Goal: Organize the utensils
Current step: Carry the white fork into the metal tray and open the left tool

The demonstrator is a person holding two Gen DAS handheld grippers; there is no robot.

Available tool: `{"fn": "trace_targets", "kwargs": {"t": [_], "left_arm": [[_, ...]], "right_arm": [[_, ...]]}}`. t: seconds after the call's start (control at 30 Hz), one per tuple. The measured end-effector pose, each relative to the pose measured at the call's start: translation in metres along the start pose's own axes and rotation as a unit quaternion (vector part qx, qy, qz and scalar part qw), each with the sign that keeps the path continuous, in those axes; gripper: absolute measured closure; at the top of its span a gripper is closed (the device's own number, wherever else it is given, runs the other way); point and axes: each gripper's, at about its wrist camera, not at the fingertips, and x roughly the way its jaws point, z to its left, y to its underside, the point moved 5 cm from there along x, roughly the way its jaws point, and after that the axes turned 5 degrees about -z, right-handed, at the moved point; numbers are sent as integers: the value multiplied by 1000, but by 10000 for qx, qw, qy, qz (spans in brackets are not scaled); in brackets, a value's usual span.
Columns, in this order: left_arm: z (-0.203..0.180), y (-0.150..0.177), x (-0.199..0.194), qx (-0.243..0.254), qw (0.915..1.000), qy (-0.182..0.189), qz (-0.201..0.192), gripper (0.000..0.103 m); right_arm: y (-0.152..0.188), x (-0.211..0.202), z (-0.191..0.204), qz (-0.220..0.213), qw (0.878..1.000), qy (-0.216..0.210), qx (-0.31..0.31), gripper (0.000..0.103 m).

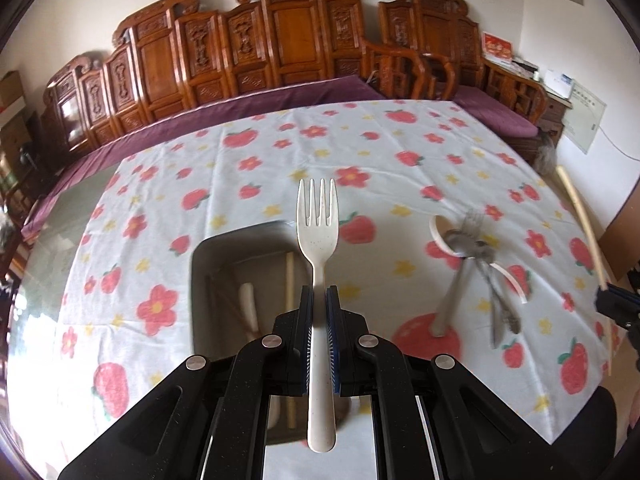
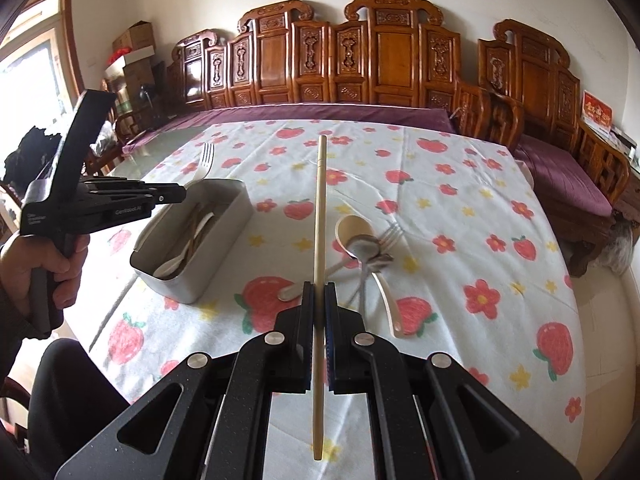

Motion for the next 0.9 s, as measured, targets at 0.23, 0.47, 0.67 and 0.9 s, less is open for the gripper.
{"fn": "trace_targets", "kwargs": {"t": [0.23,0.47,0.67,0.9], "left_arm": [[35,13,28,-204,9993,-168,252,97],[45,32,56,-315,9984,-163,446,97],[46,38,62,-333,9980,-193,496,93],[49,36,40,-350,9992,-166,135,75]], "right_arm": [[1,22,16,99,9998,-162,-38,97],[9,43,27,270,9993,-262,-72,97],[13,55,35,389,9987,-295,-112,97],[9,61,45,422,9985,-318,-121,97]]}}
